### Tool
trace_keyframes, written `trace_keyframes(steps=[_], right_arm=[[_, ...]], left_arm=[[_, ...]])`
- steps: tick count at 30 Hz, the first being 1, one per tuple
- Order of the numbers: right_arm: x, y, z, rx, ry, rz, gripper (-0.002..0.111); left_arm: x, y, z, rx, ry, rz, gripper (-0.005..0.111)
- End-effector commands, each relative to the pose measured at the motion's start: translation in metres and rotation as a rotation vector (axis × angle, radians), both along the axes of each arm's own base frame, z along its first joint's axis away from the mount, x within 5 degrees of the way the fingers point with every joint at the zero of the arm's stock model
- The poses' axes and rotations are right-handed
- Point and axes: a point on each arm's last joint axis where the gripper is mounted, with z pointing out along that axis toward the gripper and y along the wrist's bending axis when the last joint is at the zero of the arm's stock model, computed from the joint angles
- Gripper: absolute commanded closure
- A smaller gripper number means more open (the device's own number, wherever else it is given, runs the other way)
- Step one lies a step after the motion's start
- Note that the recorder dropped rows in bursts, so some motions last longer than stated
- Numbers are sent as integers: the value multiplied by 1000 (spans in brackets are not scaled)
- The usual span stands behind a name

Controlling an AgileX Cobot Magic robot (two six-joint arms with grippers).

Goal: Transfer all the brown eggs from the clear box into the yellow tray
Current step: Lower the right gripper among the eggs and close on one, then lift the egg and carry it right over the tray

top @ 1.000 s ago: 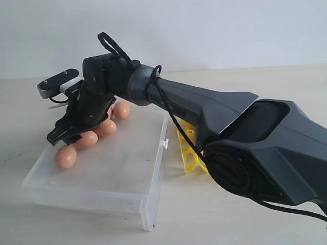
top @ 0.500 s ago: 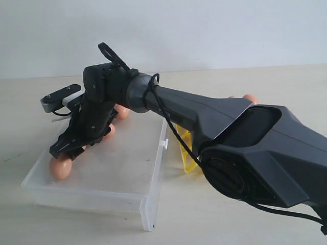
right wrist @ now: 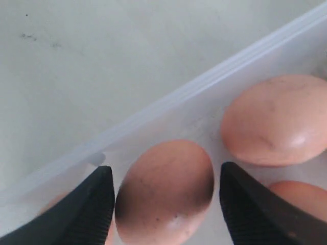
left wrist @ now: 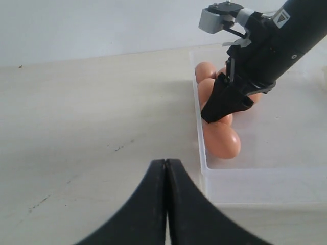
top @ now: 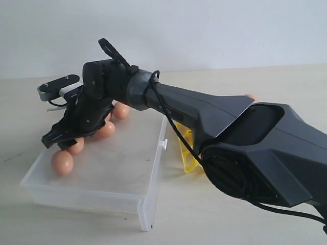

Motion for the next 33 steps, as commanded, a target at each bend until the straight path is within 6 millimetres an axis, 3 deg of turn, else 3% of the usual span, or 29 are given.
trace_keyframes(steps=[1, 9, 17, 19, 23, 24, 33], right_arm=[[2, 4, 10, 60, -27, -39, 50], [2, 4, -8, 53, 15, -60, 51], [4, 6, -10, 87, 14, -93, 54], [5, 6, -10, 88, 13, -94, 64], [5, 6, -7, 91, 9, -92, 104], [4, 6, -5, 94, 11, -92, 108], [0, 8, 14, 92, -17, -48, 108]], left_arm=[[0, 0, 2, -4, -19, 3, 107], [0, 0, 2, -4, -19, 3, 107], [0, 0, 2, -4, -19, 3, 107], [0, 0, 2, -4, -19, 3, 107], [0, 0, 2, -4, -19, 3, 107], [0, 0, 2, -4, -19, 3, 107], [0, 0, 2, -4, -19, 3, 107]])
